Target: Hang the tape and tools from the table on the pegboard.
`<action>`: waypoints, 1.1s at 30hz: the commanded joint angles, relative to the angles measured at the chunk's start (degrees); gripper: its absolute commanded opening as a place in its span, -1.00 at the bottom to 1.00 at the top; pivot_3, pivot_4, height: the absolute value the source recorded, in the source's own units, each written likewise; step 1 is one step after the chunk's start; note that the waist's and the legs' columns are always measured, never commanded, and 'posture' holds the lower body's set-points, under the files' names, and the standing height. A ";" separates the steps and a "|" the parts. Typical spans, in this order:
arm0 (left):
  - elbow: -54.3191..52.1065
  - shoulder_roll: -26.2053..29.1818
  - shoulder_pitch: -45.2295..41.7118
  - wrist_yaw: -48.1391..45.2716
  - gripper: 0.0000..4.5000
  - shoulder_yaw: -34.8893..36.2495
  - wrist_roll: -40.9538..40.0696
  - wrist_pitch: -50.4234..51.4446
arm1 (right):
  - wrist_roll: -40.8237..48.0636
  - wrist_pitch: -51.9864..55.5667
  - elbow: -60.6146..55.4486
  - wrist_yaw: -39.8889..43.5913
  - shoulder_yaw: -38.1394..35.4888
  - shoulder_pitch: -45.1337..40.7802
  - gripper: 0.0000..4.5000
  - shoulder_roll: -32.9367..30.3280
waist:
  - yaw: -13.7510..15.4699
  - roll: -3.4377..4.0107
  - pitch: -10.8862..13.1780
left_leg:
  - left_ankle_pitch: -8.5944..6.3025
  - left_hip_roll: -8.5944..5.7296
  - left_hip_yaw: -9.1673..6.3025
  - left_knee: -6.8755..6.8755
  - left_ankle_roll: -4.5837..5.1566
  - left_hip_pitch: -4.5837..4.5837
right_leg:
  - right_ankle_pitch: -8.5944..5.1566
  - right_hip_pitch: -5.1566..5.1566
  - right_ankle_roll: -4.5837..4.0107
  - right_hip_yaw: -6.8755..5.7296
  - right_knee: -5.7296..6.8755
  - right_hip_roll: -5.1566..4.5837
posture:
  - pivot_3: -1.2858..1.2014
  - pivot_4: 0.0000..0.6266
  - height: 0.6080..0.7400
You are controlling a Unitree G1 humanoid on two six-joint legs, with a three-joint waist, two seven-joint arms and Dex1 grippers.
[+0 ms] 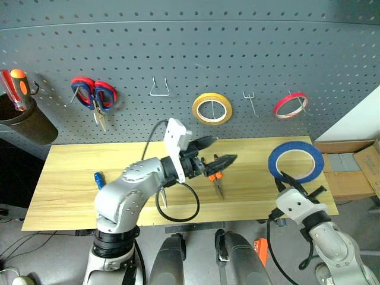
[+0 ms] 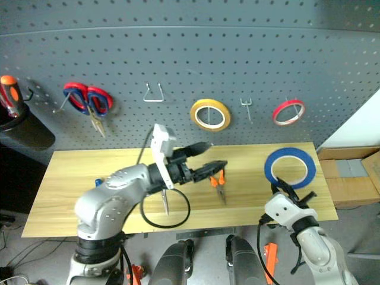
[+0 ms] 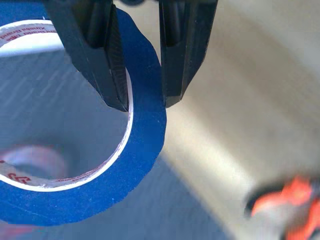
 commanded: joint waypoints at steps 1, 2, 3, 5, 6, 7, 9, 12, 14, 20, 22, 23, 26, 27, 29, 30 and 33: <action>-5.27 1.03 -1.23 5.28 1.00 6.99 -8.28 6.30 | -1.96 -6.39 -1.22 -1.35 0.12 -1.37 -0.84 -0.30 | 0.17 -0.02 -0.28 | 0.00 0.01 -0.01 0.07 0.00 -0.03 | 0.00 0.00 0.00 -0.02 0.00 0.01 | 0.08 -0.22 1.00; -5.64 1.19 -1.47 6.88 1.00 8.75 -10.18 7.70 | -2.40 -8.16 -0.18 -1.28 0.54 -2.57 -0.84 -0.64 | 0.38 -0.04 -0.42 | -0.01 0.01 -0.01 0.12 -0.01 -0.05 | 0.00 0.01 0.00 -0.01 -0.01 0.01 | 0.10 -0.23 1.00; -5.85 1.56 -1.54 8.04 1.00 10.02 -11.63 8.70 | -2.80 -9.75 1.07 -1.24 1.02 -4.04 -0.84 -0.92 | 0.43 -0.13 -0.51 | -0.01 0.01 -0.04 0.20 -0.01 -0.06 | 0.00 0.02 -0.01 -0.01 -0.01 0.01 | 0.10 -0.23 1.00; -5.74 2.82 -1.22 9.33 1.00 10.70 -12.20 8.82 | -3.16 -12.87 4.90 -0.89 1.95 -8.54 -0.84 -1.66 | 0.46 -0.35 -0.68 | -0.01 -0.02 -0.17 0.38 -0.01 -0.04 | 0.02 0.08 -0.01 0.04 0.04 -0.02 | 0.11 -0.25 1.00; -5.57 3.20 -1.15 9.81 1.00 10.65 -12.47 8.73 | -3.08 -13.87 6.41 -0.79 2.08 -10.10 -0.84 -1.77 | 0.48 -0.43 -0.73 | -0.01 -0.02 -0.17 0.43 -0.01 -0.03 | 0.05 0.11 0.01 0.05 0.04 -0.02 | 0.11 -0.25 1.00; -5.27 3.32 -1.18 10.22 1.00 10.29 -12.59 8.40 | -2.63 -14.97 8.14 -0.56 2.10 -11.80 -0.84 -1.89 | 0.60 -0.46 -0.77 | -0.01 -0.03 -0.19 0.47 0.01 -0.01 | 0.11 0.16 0.00 0.05 0.04 -0.03 | 0.12 -0.26 1.00; -4.77 3.47 -1.22 10.54 1.00 8.96 -12.31 7.44 | -1.71 -17.06 11.73 0.19 2.14 -15.08 -0.84 -2.31 | 0.84 -0.55 -0.86 | 0.05 -0.05 -0.19 0.51 0.10 0.01 | 0.25 0.19 -0.09 0.05 0.05 -0.04 | 0.12 -0.26 1.00; -4.81 4.47 -0.84 10.13 1.00 6.52 -10.95 5.71 | -0.98 -19.77 15.60 0.88 1.86 -17.84 -0.84 -2.87 | 1.15 -0.60 -0.91 | 0.11 -0.07 -0.24 0.54 0.18 0.01 | 0.40 0.23 -0.30 0.00 0.05 -0.04 | 0.13 -0.28 1.00; -4.40 4.01 -1.09 10.37 1.00 4.55 -10.35 4.28 | 0.41 -22.56 19.96 1.99 1.68 -20.20 -0.84 -4.17 | 1.17 -0.60 -0.97 | 0.11 -0.06 -0.23 0.54 0.18 0.00 | 0.43 0.23 -0.35 0.00 0.05 -0.04 | 0.13 -0.28 1.00; -4.04 1.66 -0.80 11.36 1.00 -0.54 -9.42 1.31 | 3.24 -29.87 32.66 5.02 1.77 -27.96 -0.84 -7.64 | 0.94 -0.61 -0.98 | 0.15 -0.06 -0.06 0.58 0.25 0.02 | 0.56 0.23 -0.46 0.10 0.04 -0.05 | 0.12 -0.25 1.00; -4.02 1.64 -0.53 11.45 1.00 -1.08 -9.38 0.78 | 3.35 -32.03 35.13 5.20 1.64 -29.65 -0.84 -8.24 | 0.84 -0.62 -0.98 | 0.16 -0.05 -0.01 0.58 0.27 0.04 | 0.58 0.22 -0.50 0.11 0.09 -0.05 | 0.12 -0.25 1.00; -3.95 1.71 -0.40 11.43 1.00 -1.36 -9.36 0.51 | 3.34 -33.18 36.69 5.24 1.64 -30.77 -0.84 -8.65 | 0.72 -0.62 -0.98 | 0.17 -0.03 -0.01 0.58 0.27 0.05 | 0.59 0.22 -0.51 0.11 0.10 -0.04 | 0.12 -0.24 1.00; -3.64 1.88 -0.29 11.46 1.00 -1.93 -9.39 -0.10 | 2.90 -36.35 40.46 4.91 1.76 -33.58 -0.84 -9.50 | 0.61 -0.62 -0.98 | 0.19 -0.03 0.02 0.59 0.27 0.09 | 0.62 0.21 -0.57 0.16 0.18 -0.03 | 0.12 -0.24 1.00; -3.60 1.96 -0.24 11.49 1.00 -2.01 -9.45 -0.24 | 2.80 -37.10 41.30 4.84 1.79 -34.20 -0.84 -9.54 | 0.63 -0.62 -0.98 | 0.21 -0.04 0.02 0.60 0.28 0.11 | 0.62 0.21 -0.57 0.19 0.24 -0.04 | 0.12 -0.23 1.00; -3.63 2.33 -0.14 11.45 1.00 -2.03 -9.57 -0.39 | 2.44 -38.16 42.93 4.71 2.20 -35.63 -0.84 -9.21 | 0.66 -0.62 -0.98 | 0.21 -0.05 0.02 0.67 0.29 0.14 | 0.62 0.21 -0.56 0.20 0.40 -0.04 | 0.13 -0.22 1.00; -3.56 2.48 -0.16 11.53 1.00 -1.98 -9.59 -0.45 | 2.38 -38.80 43.74 4.85 2.56 -36.27 -0.84 -8.98 | 0.66 -0.62 -0.98 | 0.22 -0.06 0.02 0.69 0.28 0.16 | 0.61 0.21 -0.56 0.20 0.45 -0.04 | 0.13 -0.22 1.00; -3.80 2.80 0.06 11.72 1.00 -1.87 -9.84 -0.50 | 2.44 -40.10 45.28 5.29 3.33 -37.46 -0.84 -8.44 | 0.67 -0.62 -0.98 | 0.30 -0.06 0.01 0.69 0.25 0.24 | 0.61 0.21 -0.56 0.21 0.61 -0.05 | 0.14 -0.22 1.00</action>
